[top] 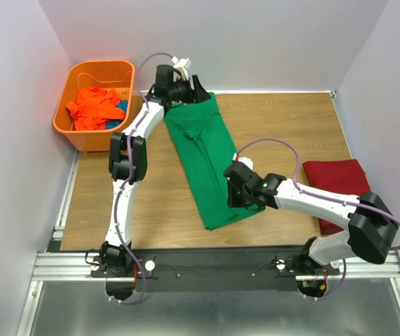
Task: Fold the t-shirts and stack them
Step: Fold the tshirt
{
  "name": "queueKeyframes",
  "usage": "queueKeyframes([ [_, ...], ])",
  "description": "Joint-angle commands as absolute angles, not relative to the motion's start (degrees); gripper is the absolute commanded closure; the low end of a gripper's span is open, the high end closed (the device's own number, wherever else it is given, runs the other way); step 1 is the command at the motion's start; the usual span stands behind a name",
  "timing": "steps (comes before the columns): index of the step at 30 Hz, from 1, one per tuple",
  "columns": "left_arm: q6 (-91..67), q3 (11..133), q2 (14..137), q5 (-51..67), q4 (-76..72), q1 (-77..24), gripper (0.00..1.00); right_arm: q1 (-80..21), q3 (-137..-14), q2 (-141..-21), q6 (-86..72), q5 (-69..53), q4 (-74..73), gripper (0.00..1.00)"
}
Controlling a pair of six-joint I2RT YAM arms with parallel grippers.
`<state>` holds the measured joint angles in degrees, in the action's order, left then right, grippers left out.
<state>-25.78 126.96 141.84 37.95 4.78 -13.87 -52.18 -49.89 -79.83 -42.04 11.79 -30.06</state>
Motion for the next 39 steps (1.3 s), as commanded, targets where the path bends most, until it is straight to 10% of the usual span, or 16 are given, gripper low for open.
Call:
queueKeyframes([
  [1,-28.3,125.07,134.66,39.73,-1.32,-12.13,0.29,-52.65,-54.31,-82.96,-39.11,18.26,-31.73,0.56],
  [19,-39.29,84.82,113.64,-1.85,10.81,-11.78,0.54,-50.98,-53.62,-93.95,-24.34,14.15,-20.39,0.48],
  [39,-28.13,107.47,133.5,-18.01,25.66,-15.12,0.6,-50.8,-55.27,-97.2,-30.76,-4.12,-20.22,0.53],
])
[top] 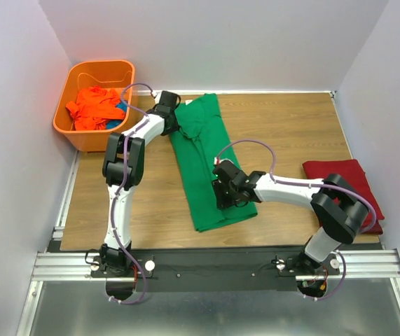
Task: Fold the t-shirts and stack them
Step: Fold the tshirt
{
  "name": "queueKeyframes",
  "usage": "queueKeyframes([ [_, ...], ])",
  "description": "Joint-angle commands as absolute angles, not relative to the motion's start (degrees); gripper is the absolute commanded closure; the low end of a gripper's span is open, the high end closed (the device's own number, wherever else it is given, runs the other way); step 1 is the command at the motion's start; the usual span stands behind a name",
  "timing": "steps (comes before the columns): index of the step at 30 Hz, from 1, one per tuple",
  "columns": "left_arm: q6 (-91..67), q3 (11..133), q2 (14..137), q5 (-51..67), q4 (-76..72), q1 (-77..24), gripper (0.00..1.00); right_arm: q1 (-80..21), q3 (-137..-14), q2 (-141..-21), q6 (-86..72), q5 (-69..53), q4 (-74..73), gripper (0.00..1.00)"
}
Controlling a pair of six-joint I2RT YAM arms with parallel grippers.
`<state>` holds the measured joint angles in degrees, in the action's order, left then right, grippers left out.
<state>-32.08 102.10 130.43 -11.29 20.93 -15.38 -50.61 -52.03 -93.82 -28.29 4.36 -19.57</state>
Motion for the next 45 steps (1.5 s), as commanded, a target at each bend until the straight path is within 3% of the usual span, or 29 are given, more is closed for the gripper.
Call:
queueKeyframes([
  [1,-27.34,109.23,134.55,-18.54,27.32,-15.12,0.6,-50.8,-56.33,-98.25,-31.46,-5.52,-20.13,0.53],
  [9,-22.24,130.49,145.01,-17.67,33.92,-14.85,0.57,-50.8,-68.9,-107.31,-35.86,-7.21,-19.16,0.53],
  [16,-19.25,130.87,140.19,-8.54,27.52,-14.33,0.44,-50.37,-72.07,-103.81,-37.35,-5.36,-18.81,0.52],
  [20,-19.24,129.99,135.01,-4.31,26.37,-14.33,0.42,-46.69,-72.77,-100.38,-37.53,-3.61,-18.63,0.52],
  [24,-23.72,120.11,125.7,-0.89,23.75,-14.33,0.43,-37.47,-78.2,-103.77,-36.65,-8.16,-15.3,0.54],
  [30,-29.7,95.68,110.34,1.76,17.76,-14.85,0.61,-32.96,-93.14,-117.84,-33.14,-14.23,-11.87,0.56],
  [33,-31.28,84.17,103.48,4.38,14.68,-15.29,0.75,-32.7,-102.02,-126.02,-31.47,-16.87,-11.87,0.57],
  [38,-33.13,67.89,93.63,6.85,10.38,-16.26,0.78,-32.7,-110.82,-135.86,-30.24,-17.67,-11.51,0.58],
  [45,-33.13,58.45,87.45,9.23,8.35,-16.79,0.79,-32.78,-112.59,-139.48,-29.27,-14.59,-11.16,0.58],
])
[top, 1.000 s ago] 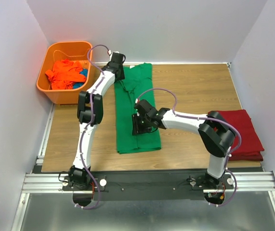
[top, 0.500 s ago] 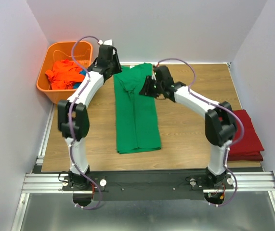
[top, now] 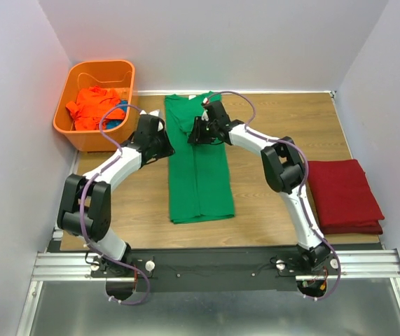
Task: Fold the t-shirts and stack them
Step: Fold the tshirt
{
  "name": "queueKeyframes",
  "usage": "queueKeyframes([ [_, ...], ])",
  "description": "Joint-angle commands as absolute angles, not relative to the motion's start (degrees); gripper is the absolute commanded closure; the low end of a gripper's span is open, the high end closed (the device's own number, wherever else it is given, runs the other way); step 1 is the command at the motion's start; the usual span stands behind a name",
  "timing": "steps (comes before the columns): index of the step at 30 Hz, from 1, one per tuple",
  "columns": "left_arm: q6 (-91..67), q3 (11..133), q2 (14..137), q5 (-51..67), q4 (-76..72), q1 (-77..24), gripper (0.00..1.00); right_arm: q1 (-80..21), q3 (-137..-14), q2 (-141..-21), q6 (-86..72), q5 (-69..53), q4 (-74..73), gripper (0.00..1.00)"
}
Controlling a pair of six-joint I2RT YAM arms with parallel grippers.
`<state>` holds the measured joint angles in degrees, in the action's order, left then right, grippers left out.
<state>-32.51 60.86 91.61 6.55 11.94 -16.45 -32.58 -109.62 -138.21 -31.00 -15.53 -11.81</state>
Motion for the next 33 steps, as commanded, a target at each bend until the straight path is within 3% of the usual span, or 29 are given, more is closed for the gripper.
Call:
queueKeyframes([
  [1,-33.05,57.32,87.1,9.58,8.35,-16.87,0.79,-32.78,-112.85,-139.83,-29.01,-14.15,-11.08,0.58],
  [22,-35.59,48.43,82.97,9.49,6.86,-24.96,0.79,-33.75,-118.74,-145.64,-30.32,-7.39,-10.72,0.6],
  [33,-35.16,44.83,83.49,8.97,6.33,-25.22,0.79,-33.75,-119.97,-145.46,-30.85,-3.7,-10.64,0.87],
])
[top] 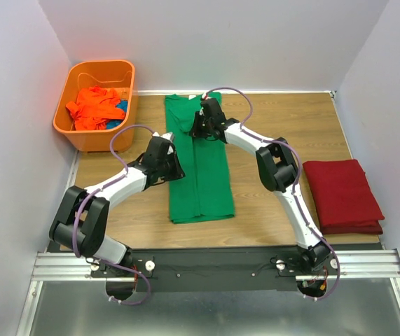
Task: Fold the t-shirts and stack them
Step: Fold the tshirt
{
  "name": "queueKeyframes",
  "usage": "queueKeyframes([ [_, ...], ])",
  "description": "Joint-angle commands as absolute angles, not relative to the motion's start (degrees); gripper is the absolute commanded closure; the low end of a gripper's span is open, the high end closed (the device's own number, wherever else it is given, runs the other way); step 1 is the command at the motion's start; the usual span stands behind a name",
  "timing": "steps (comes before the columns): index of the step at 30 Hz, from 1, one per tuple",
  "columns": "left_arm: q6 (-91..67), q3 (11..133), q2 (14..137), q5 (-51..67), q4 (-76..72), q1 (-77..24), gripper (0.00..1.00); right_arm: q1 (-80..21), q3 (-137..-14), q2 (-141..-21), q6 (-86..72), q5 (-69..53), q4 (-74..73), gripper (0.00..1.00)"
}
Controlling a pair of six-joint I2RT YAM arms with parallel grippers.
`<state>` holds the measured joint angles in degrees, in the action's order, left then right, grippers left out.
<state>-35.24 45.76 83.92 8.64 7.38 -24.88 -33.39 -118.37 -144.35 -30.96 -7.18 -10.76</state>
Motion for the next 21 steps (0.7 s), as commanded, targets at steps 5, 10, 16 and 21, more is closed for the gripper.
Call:
queueKeyframes([
  [5,-35.07,43.86,84.9,8.88,6.15,-25.4,0.82,-33.75,-119.09,-143.97,-30.06,-1.94,-10.63,0.92],
  [10,-35.16,43.42,85.43,8.88,5.8,-25.93,0.85,-33.75,-118.39,-143.96,-29.0,-0.26,-10.72,0.92],
  [16,-33.75,44.29,85.61,10.89,5.89,-28.03,0.86,-33.75,-117.51,-144.93,-29.44,-0.26,-10.64,0.93],
  [21,-33.22,44.12,85.25,11.6,6.68,-31.46,0.86,-33.75,-117.33,-145.37,-29.44,-0.26,-10.55,0.92],
])
